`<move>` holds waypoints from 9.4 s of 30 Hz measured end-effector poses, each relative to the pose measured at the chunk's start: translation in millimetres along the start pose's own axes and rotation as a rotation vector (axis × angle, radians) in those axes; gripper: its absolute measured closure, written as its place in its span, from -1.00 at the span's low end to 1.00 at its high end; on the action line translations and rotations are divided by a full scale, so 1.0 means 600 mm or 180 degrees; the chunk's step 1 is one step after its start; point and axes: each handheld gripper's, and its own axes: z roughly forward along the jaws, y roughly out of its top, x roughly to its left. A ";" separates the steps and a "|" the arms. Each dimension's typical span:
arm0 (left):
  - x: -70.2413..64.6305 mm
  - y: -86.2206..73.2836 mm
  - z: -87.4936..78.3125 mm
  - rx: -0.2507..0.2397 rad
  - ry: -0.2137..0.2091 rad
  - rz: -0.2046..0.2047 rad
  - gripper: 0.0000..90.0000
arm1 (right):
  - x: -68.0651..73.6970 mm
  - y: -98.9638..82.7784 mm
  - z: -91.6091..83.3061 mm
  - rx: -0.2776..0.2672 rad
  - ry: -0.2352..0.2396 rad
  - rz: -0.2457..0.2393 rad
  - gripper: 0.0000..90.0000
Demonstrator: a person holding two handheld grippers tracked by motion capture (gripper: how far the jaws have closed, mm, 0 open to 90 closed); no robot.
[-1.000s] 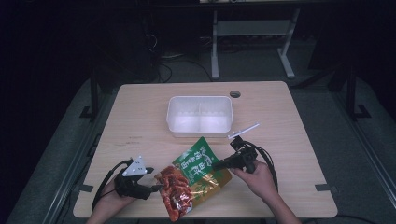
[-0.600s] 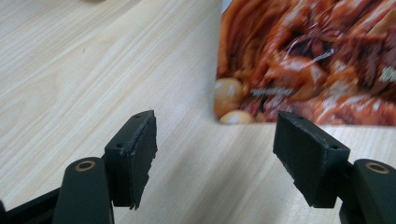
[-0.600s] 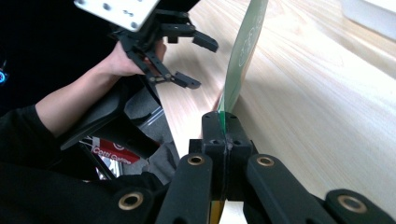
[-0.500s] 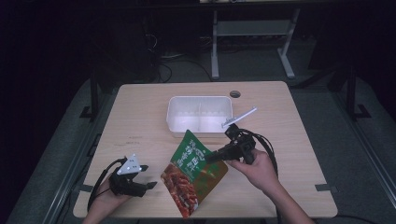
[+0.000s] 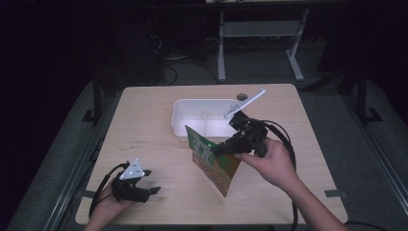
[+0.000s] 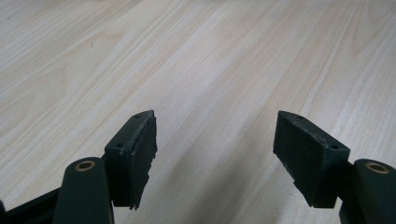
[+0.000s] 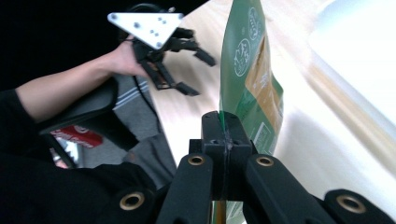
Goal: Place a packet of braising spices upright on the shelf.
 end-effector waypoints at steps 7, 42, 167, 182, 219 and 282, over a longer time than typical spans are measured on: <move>0.002 -0.002 0.000 0.0001 0.0006 -0.0020 -0.34 | -0.012 0.021 -0.039 -0.0044 -0.0220 0.0039 1.00; 0.010 -0.007 -0.004 -0.0018 0.0033 -0.0061 -0.35 | -0.065 0.157 -0.127 -0.0084 -0.1009 0.0229 1.00; 0.009 -0.007 -0.004 -0.0030 0.0028 -0.0052 -0.36 | -0.250 0.152 0.012 -0.0131 -0.1630 0.0728 0.98; 0.008 -0.007 -0.003 -0.0036 0.0029 -0.0059 -0.36 | -0.251 0.146 0.002 -0.0166 -0.1650 0.0768 0.58; 0.007 -0.006 0.000 -0.0011 0.0026 -0.0058 -0.37 | -0.224 0.075 -0.046 -0.0329 -0.1280 0.0718 0.28; 0.004 -0.004 0.006 -0.0002 0.0028 -0.0066 -0.37 | -0.232 -0.132 0.009 -0.0335 -0.0858 0.0966 0.09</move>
